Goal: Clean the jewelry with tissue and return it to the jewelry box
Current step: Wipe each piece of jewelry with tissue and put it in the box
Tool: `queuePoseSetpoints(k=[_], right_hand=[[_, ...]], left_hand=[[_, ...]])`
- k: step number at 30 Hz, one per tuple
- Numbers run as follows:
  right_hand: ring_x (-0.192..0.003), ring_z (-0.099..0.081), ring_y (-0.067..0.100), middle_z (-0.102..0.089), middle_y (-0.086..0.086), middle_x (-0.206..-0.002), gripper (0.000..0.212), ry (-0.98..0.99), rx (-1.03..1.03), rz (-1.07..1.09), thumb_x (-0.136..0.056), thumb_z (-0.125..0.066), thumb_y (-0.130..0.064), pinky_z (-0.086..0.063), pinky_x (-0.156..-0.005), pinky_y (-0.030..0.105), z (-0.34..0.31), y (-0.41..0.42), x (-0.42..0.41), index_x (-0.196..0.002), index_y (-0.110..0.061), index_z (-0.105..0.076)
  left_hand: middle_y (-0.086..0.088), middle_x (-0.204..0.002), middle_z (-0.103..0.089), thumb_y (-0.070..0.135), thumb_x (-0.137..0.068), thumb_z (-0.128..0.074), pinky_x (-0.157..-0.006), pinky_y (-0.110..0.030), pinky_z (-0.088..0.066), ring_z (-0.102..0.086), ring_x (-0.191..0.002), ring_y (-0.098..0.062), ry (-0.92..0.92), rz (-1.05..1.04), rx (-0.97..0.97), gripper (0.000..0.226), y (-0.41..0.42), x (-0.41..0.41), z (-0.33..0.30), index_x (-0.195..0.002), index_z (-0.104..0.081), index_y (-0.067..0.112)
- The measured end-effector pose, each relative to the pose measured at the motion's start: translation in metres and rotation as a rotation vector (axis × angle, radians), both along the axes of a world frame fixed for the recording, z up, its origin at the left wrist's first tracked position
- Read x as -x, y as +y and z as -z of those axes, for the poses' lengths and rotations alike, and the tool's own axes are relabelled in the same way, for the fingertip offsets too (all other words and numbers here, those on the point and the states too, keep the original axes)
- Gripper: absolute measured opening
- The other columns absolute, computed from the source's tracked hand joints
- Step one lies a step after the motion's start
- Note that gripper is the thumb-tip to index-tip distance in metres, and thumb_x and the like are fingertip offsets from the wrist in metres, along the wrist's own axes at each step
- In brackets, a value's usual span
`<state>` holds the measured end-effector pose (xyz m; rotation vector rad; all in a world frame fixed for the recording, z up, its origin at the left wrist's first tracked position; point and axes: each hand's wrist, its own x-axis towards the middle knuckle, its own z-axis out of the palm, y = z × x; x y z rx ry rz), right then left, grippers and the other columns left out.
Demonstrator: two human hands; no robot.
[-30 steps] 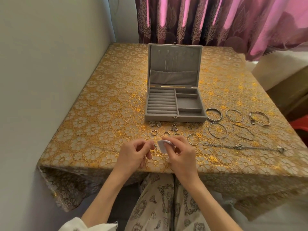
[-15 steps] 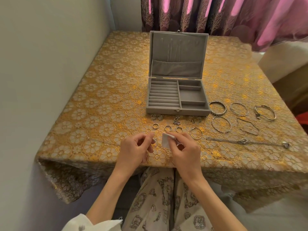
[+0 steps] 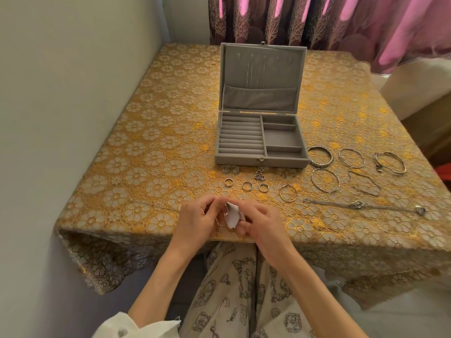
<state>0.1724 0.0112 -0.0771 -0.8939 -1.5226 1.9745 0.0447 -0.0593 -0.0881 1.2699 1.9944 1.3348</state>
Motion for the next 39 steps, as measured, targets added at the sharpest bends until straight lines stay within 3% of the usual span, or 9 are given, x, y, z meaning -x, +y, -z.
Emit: queuePoseSetpoints(k=[2, 5, 10, 13, 16, 22, 28, 35, 39], right_hand=[[-0.057, -0.048, 0.015, -0.063, 0.007, -0.077, 0.029, 0.107, 0.225, -0.069, -0.084, -0.055, -0.018, -0.043, -0.052, 0.022, -0.005, 0.006, -0.005, -0.098, 0.005, -0.067], [-0.057, -0.051, 0.015, -0.063, 0.015, -0.08, 0.02, 0.085, 0.248, -0.09, -0.088, -0.053, -0.003, -0.046, -0.05, 0.018, -0.008, 0.009, -0.009, -0.1, 0.004, -0.068], [-0.054, -0.053, 0.013, -0.067, 0.014, -0.082, 0.018, -0.001, 0.256, 0.014, -0.085, -0.06, -0.002, -0.05, -0.054, 0.021, -0.009, 0.009, -0.008, -0.101, -0.002, -0.067], [-0.059, -0.057, 0.015, -0.07, 0.012, -0.083, 0.017, -0.06, 0.084, 0.055, -0.084, -0.064, -0.008, -0.051, -0.063, 0.031, -0.009, 0.008, -0.004, -0.1, -0.008, -0.07], [-0.058, -0.059, 0.013, -0.07, 0.008, -0.081, 0.017, -0.085, -0.057, 0.004, -0.083, -0.064, -0.006, -0.051, -0.058, 0.023, -0.012, 0.003, 0.0, -0.098, -0.009, -0.071], [-0.046, -0.049, 0.009, -0.063, 0.0, -0.064, 0.011, -0.18, -0.155, 0.033, -0.08, -0.069, -0.017, -0.045, -0.051, 0.025, -0.01, -0.002, 0.007, -0.091, -0.015, -0.072], [-0.048, -0.052, 0.011, -0.069, 0.004, -0.073, 0.016, -0.231, -0.196, 0.058, -0.084, -0.065, -0.028, -0.048, -0.053, 0.028, -0.004, -0.004, 0.013, -0.088, -0.013, -0.069], [-0.05, -0.054, 0.008, -0.064, 0.004, -0.067, 0.013, -0.217, -0.239, 0.052, -0.085, -0.064, -0.022, -0.047, -0.051, 0.026, -0.004, -0.004, 0.009, -0.091, -0.011, -0.07], [-0.048, -0.054, 0.005, -0.064, 0.002, -0.066, 0.012, -0.195, -0.248, 0.069, -0.085, -0.064, -0.018, -0.045, -0.049, 0.022, -0.001, -0.004, 0.008, -0.09, -0.009, -0.069]], left_hand=[[0.026, -0.051, -0.057, 0.029, -0.089, -0.051, -0.045, -0.008, -0.033, -0.05, -0.045, 0.006, 0.026, 0.02, -0.004, 0.017, 0.0, 0.0, -0.001, -0.082, -0.066, 0.026], [0.02, -0.049, -0.056, 0.036, -0.084, -0.051, -0.044, -0.009, -0.034, -0.05, -0.042, 0.001, 0.001, 0.058, -0.024, 0.015, -0.001, -0.002, -0.005, -0.071, -0.058, 0.035], [0.012, -0.046, -0.055, 0.037, -0.082, -0.055, -0.04, -0.013, -0.034, -0.045, -0.036, -0.002, -0.076, 0.106, -0.041, 0.018, -0.002, -0.001, -0.006, -0.067, -0.059, 0.027], [0.011, -0.047, -0.055, 0.038, -0.082, -0.054, -0.04, -0.014, -0.034, -0.044, -0.036, -0.003, -0.085, 0.127, -0.048, 0.022, -0.003, 0.0, -0.004, -0.07, -0.061, 0.021], [0.016, -0.048, -0.056, 0.038, -0.084, -0.049, -0.042, -0.013, -0.035, -0.048, -0.04, -0.002, -0.041, 0.107, -0.053, 0.019, -0.002, 0.001, -0.004, -0.069, -0.058, 0.031], [0.018, -0.047, -0.056, 0.021, -0.093, -0.048, -0.043, -0.013, -0.035, -0.048, -0.041, 0.0, -0.076, 0.078, -0.014, 0.024, -0.003, 0.001, -0.004, -0.074, -0.061, 0.031], [0.005, -0.041, -0.052, 0.034, -0.089, -0.044, -0.041, -0.018, -0.036, -0.046, -0.037, -0.006, -0.185, 0.1, 0.015, 0.029, -0.005, 0.004, -0.006, -0.082, -0.066, 0.017], [0.012, -0.079, -0.064, 0.017, -0.088, -0.059, -0.06, -0.018, -0.044, -0.057, -0.068, -0.004, -0.028, 0.088, -0.033, 0.013, -0.005, 0.006, -0.001, -0.089, -0.072, 0.014], [0.007, -0.065, -0.064, 0.012, -0.083, -0.066, -0.049, -0.017, -0.041, -0.053, -0.051, -0.006, -0.174, 0.03, -0.048, 0.006, -0.006, 0.004, -0.007, -0.08, -0.071, 0.01]])
